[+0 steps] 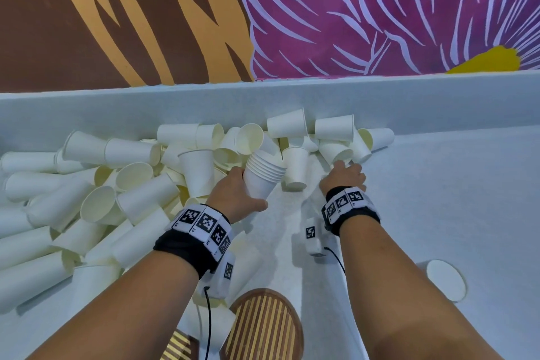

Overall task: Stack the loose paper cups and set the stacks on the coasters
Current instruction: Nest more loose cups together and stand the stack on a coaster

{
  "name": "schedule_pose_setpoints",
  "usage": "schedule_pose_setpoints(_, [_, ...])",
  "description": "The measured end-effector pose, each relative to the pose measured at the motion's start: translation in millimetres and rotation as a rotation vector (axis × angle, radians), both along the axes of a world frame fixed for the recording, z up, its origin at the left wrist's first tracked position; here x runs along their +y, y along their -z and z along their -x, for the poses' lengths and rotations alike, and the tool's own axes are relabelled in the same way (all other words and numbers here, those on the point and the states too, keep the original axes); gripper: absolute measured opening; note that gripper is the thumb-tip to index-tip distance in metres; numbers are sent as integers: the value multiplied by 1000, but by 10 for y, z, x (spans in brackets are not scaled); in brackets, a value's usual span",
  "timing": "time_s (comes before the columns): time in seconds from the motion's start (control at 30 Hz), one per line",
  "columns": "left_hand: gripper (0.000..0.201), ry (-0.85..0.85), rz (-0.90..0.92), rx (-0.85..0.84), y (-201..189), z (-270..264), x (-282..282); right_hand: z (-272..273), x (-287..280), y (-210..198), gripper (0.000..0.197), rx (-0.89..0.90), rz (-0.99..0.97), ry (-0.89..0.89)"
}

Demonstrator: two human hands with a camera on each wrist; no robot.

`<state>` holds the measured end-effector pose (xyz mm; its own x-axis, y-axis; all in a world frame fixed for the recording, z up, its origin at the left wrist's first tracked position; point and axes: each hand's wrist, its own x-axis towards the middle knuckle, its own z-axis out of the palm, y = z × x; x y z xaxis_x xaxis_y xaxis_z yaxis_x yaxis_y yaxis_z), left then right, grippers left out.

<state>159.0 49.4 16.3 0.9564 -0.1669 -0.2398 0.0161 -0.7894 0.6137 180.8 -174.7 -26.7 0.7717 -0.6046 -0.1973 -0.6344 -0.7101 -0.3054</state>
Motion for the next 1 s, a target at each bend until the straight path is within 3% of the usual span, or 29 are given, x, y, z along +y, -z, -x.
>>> schedule_pose_setpoints(0.13, [74, 1, -49, 19, 25, 0, 35, 29, 136, -66, 36, -14, -133, -97])
schedule_pose_setpoints(0.37, [80, 27, -107, 62, -3, 31, 69, 7, 332, -972, 36, -563, -137, -287])
schedule_pose_setpoints(0.5, [80, 37, -87, 56, -26, 50, 63, 52, 549, -1233, 35, -688, -215, -392])
schedule_pose_setpoints(0.67, [77, 22, -36, 26, -44, 63, 66, 99, 802, -1116, 27, -597, -319, -567])
schedule_pose_setpoints(0.8, [76, -8, -49, 15, -50, 57, 121, -38, 644, -899, 30, -573, -305, -419])
schedule_pose_setpoints(0.9, [76, -22, -34, 13, -52, 61, 150, -142, 474, -501, 40, -295, -208, -328])
schedule_pose_setpoints(1.0, [75, -26, -41, 9, -57, 52, 158, -139, 472, -94, 54, -28, -183, -412])
